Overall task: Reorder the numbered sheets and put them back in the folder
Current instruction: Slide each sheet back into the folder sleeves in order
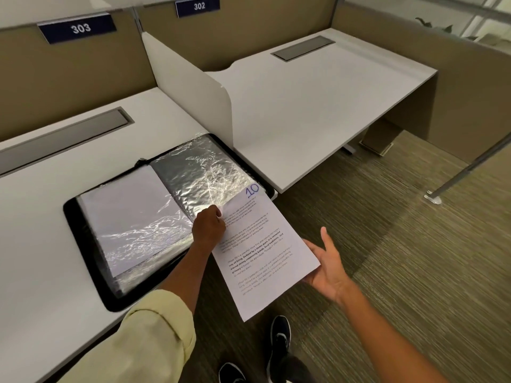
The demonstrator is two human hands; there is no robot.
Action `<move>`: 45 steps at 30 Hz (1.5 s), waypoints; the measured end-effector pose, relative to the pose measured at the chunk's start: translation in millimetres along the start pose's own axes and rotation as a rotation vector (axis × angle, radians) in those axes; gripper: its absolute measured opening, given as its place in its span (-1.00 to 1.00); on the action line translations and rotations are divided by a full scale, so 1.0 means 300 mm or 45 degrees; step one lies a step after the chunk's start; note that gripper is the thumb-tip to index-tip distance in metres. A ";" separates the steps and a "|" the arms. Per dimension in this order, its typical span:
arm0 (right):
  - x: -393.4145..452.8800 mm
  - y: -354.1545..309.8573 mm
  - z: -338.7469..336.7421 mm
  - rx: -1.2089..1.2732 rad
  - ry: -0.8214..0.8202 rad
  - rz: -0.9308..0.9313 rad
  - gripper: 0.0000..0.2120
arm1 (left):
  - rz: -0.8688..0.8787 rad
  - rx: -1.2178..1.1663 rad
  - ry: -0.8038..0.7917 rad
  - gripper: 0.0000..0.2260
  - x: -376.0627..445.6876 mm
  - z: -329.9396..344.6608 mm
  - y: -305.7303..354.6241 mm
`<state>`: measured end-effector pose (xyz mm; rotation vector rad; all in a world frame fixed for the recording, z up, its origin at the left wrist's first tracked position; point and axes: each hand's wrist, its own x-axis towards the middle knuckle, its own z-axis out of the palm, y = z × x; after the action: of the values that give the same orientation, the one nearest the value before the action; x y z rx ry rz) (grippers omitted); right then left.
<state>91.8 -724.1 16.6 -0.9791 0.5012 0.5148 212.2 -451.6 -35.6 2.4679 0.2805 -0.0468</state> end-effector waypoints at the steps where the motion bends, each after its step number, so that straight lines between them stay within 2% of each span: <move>1: 0.013 -0.025 0.001 -0.086 -0.040 0.045 -0.26 | 0.005 0.015 -0.003 -0.88 0.001 -0.001 -0.001; 6: 0.112 -0.144 0.036 -0.697 -0.205 0.108 -0.59 | 0.044 0.143 -0.026 -0.84 0.002 -0.001 0.017; 12: 0.286 -0.180 0.148 -1.250 -0.133 -0.031 -0.72 | 0.093 0.322 0.030 -0.74 0.014 0.034 0.034; 17: 0.381 -0.182 0.216 -1.589 -0.174 -0.257 -0.55 | 0.095 0.358 0.105 -0.66 0.043 0.041 0.054; 21: 0.416 -0.166 0.229 -2.023 -0.232 -0.320 -0.37 | 0.110 0.368 0.203 -0.71 0.070 0.024 0.080; 24: 0.424 -0.151 0.230 -2.253 -0.274 -0.414 -0.32 | 0.154 0.447 0.266 -0.76 0.094 0.009 0.092; 28: 0.442 -0.127 0.231 -2.432 -0.270 -0.486 -0.28 | 0.166 0.541 0.338 -0.87 0.126 0.003 0.088; 33: 0.444 -0.106 0.241 -2.594 -0.243 -0.524 -0.23 | 0.219 0.529 0.403 -0.87 0.157 0.015 0.076; 39: 0.424 -0.082 0.253 -2.722 -0.248 -0.620 -0.28 | 0.211 0.179 0.539 -0.95 0.142 0.026 0.083; 42: 0.413 -0.068 0.253 -2.750 -0.231 -0.615 -0.28 | 0.224 -0.014 0.511 -0.95 0.135 0.030 0.079; 45: 0.432 -0.057 0.253 -2.673 -0.162 -0.603 -0.31 | 0.283 -0.062 0.450 -0.96 0.122 0.031 0.071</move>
<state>214.9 -642.6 -16.0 -2.9038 -0.6925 0.5518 252.8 -466.7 -33.8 2.4339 0.1522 0.4875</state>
